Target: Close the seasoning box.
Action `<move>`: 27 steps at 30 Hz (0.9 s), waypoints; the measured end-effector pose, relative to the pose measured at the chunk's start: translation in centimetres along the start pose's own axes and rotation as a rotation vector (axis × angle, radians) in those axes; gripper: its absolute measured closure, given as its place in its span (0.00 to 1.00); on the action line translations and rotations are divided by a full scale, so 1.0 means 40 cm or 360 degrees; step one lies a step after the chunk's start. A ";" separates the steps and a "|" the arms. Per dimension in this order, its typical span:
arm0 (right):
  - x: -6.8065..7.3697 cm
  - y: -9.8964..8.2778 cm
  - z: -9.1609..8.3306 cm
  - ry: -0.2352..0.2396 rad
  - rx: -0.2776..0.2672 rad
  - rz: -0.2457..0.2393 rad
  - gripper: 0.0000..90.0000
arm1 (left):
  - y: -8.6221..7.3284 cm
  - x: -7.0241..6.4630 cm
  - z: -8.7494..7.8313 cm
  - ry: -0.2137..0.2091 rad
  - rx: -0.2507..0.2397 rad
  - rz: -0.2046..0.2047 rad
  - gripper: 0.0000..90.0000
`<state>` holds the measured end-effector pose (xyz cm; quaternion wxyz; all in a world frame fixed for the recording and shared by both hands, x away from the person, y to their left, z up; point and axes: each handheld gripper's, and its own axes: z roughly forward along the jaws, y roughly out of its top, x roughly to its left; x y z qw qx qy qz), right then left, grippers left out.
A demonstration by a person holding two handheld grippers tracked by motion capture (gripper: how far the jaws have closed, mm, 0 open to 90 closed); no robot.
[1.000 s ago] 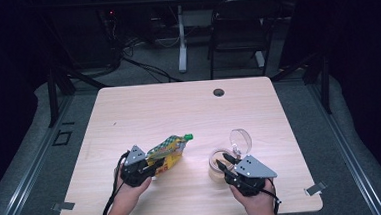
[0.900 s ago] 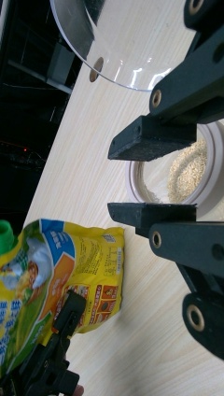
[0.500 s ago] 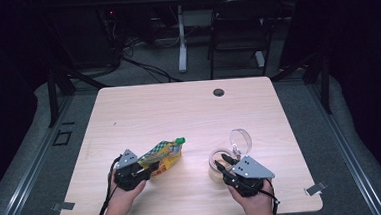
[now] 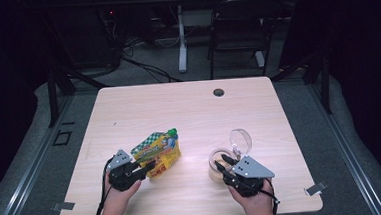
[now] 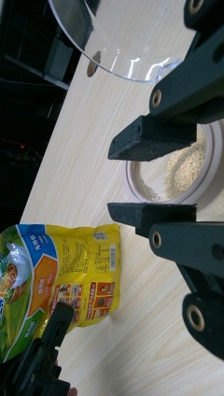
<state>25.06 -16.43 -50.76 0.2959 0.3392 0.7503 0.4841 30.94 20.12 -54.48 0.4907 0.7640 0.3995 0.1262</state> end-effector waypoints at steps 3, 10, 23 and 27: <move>0.001 0.000 0.001 0.0002 -0.0002 0.0001 0.76 | -0.002 -0.001 0.000 0.0000 0.0007 0.0008 0.77; 0.000 -0.001 0.001 0.0014 0.0002 0.0010 0.75 | -0.007 -0.007 0.006 0.0007 0.0014 0.0045 0.69; -0.002 -0.002 -0.001 0.0058 -0.0002 0.0043 0.68 | -0.017 -0.008 0.012 0.0001 0.0010 0.0085 0.51; -0.006 0.001 -0.005 0.0094 0.0017 0.0104 0.66 | -0.017 -0.008 0.007 0.0010 0.0014 0.0088 0.48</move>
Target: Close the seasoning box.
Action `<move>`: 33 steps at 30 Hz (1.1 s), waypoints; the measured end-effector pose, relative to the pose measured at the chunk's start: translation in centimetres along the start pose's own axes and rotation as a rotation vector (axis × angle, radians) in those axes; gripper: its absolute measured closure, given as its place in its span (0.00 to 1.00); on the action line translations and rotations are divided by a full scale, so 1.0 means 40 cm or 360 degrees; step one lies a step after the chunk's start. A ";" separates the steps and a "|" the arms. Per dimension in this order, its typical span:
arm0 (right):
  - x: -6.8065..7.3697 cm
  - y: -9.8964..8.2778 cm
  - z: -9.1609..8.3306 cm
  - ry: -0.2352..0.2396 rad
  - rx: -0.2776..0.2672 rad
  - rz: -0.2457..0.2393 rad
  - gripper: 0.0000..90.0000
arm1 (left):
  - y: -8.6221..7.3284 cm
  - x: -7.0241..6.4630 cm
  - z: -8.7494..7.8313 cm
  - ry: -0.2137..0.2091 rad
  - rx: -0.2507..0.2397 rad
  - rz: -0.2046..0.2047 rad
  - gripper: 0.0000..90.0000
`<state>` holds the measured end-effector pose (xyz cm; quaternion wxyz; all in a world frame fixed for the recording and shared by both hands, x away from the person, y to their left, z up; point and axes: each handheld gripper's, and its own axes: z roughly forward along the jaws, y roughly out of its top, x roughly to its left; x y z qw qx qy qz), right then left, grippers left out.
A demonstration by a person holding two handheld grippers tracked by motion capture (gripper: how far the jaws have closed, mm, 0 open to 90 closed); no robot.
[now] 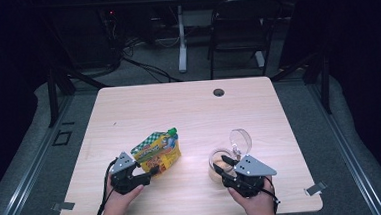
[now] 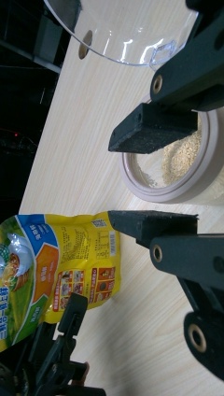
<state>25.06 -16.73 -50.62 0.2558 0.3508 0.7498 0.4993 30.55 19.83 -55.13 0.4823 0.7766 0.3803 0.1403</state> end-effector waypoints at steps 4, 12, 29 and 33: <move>-0.006 0.007 -0.009 0.0019 -0.0009 0.0044 0.65 | 0.001 0.003 -0.008 -0.0007 -0.0021 -0.0020 0.46; -0.010 0.036 -0.042 0.0001 -0.0040 0.0021 0.69 | 0.005 0.005 -0.027 -0.0007 -0.0049 -0.0047 0.45; -0.063 0.077 -0.104 -0.0034 0.0004 0.0107 1.00 | 0.005 -0.001 -0.030 0.0042 -0.0029 -0.0008 0.45; -0.069 0.087 -0.121 -0.0068 -0.0019 0.0103 1.00 | 0.005 -0.001 -0.029 0.0039 -0.0030 -0.0012 0.45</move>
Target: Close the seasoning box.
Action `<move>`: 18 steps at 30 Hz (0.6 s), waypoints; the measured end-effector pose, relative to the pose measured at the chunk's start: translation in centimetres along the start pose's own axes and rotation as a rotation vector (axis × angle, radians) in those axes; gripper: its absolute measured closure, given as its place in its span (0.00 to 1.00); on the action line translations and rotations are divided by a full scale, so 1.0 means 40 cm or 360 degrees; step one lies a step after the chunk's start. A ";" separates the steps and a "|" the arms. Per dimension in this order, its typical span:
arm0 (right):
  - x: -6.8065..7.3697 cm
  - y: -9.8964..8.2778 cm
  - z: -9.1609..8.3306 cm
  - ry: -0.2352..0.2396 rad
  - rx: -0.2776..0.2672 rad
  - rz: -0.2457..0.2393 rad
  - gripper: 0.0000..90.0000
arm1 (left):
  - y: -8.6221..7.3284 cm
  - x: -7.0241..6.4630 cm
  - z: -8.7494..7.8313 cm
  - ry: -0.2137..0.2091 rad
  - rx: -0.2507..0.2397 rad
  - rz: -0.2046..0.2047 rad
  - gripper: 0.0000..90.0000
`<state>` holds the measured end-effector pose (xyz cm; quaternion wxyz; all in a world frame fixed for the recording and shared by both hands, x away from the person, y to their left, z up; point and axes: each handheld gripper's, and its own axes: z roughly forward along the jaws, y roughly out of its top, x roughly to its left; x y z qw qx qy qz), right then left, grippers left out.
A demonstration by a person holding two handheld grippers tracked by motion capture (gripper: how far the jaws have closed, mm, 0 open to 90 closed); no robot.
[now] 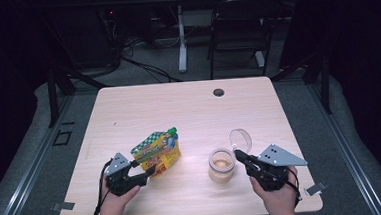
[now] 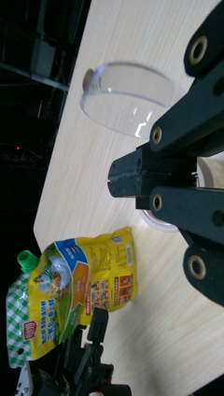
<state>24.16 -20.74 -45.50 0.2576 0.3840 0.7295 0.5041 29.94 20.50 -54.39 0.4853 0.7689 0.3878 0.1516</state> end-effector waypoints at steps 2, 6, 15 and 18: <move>-0.005 0.003 -0.008 -0.0016 -0.0009 -0.0003 1.00 | 0.000 0.000 0.000 0.0000 0.0006 0.0004 0.45; -0.026 0.005 -0.023 -0.0071 -0.0035 0.0028 1.00 | 0.000 0.000 0.000 -0.0002 0.0001 0.0003 0.45; -0.080 -0.008 -0.045 -0.0156 -0.0060 0.0144 1.00 | -0.001 0.001 0.001 0.0004 0.0007 0.0002 0.45; -0.094 -0.021 -0.039 -0.0187 -0.0038 0.0161 1.00 | -0.001 0.000 0.001 0.0001 0.0020 0.0006 0.45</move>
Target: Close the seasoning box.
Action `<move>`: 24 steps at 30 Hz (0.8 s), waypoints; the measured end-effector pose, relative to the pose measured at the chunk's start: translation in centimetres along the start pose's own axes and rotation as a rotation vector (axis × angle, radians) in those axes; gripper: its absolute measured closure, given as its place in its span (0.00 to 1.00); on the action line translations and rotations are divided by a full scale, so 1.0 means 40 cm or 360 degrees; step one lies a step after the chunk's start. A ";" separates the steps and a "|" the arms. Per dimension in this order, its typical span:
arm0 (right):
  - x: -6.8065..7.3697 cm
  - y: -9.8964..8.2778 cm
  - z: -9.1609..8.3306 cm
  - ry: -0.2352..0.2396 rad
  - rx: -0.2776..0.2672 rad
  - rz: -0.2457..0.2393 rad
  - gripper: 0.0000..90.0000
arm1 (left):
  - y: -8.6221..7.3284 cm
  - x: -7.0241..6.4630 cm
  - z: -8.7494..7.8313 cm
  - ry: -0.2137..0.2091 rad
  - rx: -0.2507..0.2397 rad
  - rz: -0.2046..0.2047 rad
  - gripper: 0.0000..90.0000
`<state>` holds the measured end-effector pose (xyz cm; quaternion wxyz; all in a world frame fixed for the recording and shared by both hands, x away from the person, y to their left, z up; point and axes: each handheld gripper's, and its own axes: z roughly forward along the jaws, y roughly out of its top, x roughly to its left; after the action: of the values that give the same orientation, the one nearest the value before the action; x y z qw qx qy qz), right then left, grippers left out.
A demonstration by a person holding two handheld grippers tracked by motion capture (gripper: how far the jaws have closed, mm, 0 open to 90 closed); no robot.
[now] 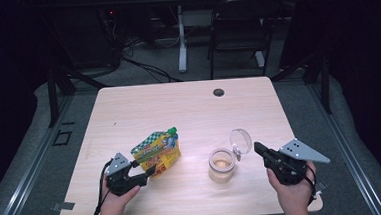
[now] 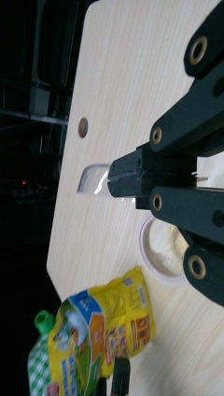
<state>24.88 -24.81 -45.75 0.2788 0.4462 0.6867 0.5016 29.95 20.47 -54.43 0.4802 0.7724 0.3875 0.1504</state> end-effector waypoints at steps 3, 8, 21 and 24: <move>-0.011 -0.011 0.009 -0.0025 0.0021 0.0022 1.00 | 0.000 -0.001 -0.001 0.0003 0.0002 0.0006 0.45; -0.024 -0.028 0.026 -0.0065 0.0053 0.0031 1.00 | -0.001 0.000 -0.001 -0.0004 -0.0010 -0.0005 0.45; -0.044 -0.058 0.069 -0.0076 0.0099 0.0074 1.00 | -0.002 -0.004 -0.006 -0.0001 0.0006 0.0010 0.45; -0.048 -0.060 0.074 -0.0072 0.0111 0.0078 1.00 | -0.004 -0.004 -0.006 0.0004 -0.0007 0.0006 0.45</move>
<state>27.39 -25.47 -49.15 0.2660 0.4835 0.6861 0.4740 29.63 20.55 -54.43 0.4810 0.7719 0.3864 0.1531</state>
